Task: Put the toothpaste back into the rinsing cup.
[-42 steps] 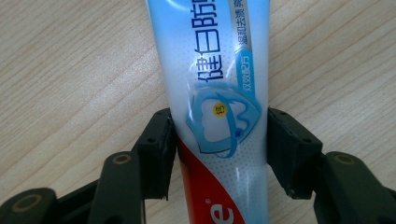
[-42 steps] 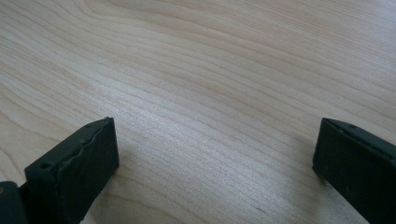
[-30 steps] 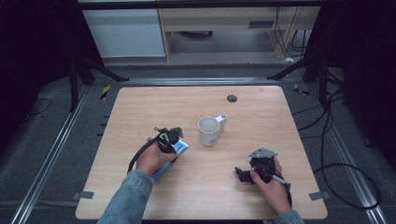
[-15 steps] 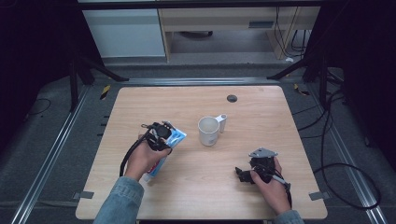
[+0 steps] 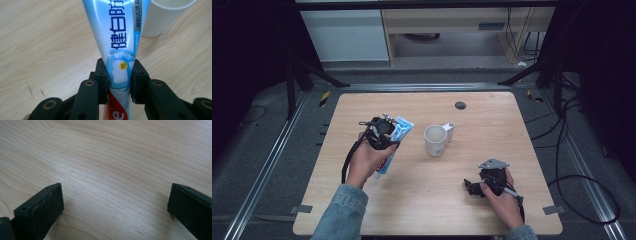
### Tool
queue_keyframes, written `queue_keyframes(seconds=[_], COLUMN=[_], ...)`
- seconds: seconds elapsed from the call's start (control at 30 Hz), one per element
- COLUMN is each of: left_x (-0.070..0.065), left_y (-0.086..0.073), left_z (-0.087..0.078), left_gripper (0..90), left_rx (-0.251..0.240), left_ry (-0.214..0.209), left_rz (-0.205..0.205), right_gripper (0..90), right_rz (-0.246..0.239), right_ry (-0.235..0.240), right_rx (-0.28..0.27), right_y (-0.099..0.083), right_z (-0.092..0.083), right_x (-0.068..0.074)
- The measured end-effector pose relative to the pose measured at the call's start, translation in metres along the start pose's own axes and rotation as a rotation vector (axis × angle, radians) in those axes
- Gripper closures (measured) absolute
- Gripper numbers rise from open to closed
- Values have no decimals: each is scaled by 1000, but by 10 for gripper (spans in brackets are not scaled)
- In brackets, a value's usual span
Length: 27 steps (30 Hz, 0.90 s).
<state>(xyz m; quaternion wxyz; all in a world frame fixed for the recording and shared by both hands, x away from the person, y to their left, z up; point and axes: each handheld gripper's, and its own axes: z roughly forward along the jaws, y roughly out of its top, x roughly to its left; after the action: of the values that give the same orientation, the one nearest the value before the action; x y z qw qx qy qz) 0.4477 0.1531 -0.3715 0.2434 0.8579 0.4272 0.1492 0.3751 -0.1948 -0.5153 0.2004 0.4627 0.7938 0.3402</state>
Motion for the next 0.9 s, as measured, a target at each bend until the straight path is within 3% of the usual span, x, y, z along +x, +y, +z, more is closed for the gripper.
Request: queue_keyframes(seconds=[0.27,0.33,0.37,0.47,0.53,0.67,0.7,0.9], left_x=[-5,-7,-8,-12,-15,-20,-21,-28], left_y=[13,15,16,19,21,25,26,32], left_z=[-6,-9,-9,-12,-13,-14,-14,-13], left_gripper=[714,715,715,716,718,719,719,721], left_rx=[-79,-106,-117,-158,-187,-244,-259,-350], left_ry=[17,23,24,25,26,22,24,50], left_rz=[-15,-23,-24,-35,-34,-41,-42,-49], right_gripper=[7,6,6,5,3,4,4,4], right_rz=[25,-1,14,-5,22,17,-19,-14], right_ry=[11,4,13,4,9,8,-4,-4], right_rx=[5,1,6,1,8,8,-1,-1], right_y=[1,0,1,0,1,1,-1,-1], right_z=[-1,0,-1,0,-1,-1,0,0], right_x=[1,0,0,-1,1,1,-1,-1])
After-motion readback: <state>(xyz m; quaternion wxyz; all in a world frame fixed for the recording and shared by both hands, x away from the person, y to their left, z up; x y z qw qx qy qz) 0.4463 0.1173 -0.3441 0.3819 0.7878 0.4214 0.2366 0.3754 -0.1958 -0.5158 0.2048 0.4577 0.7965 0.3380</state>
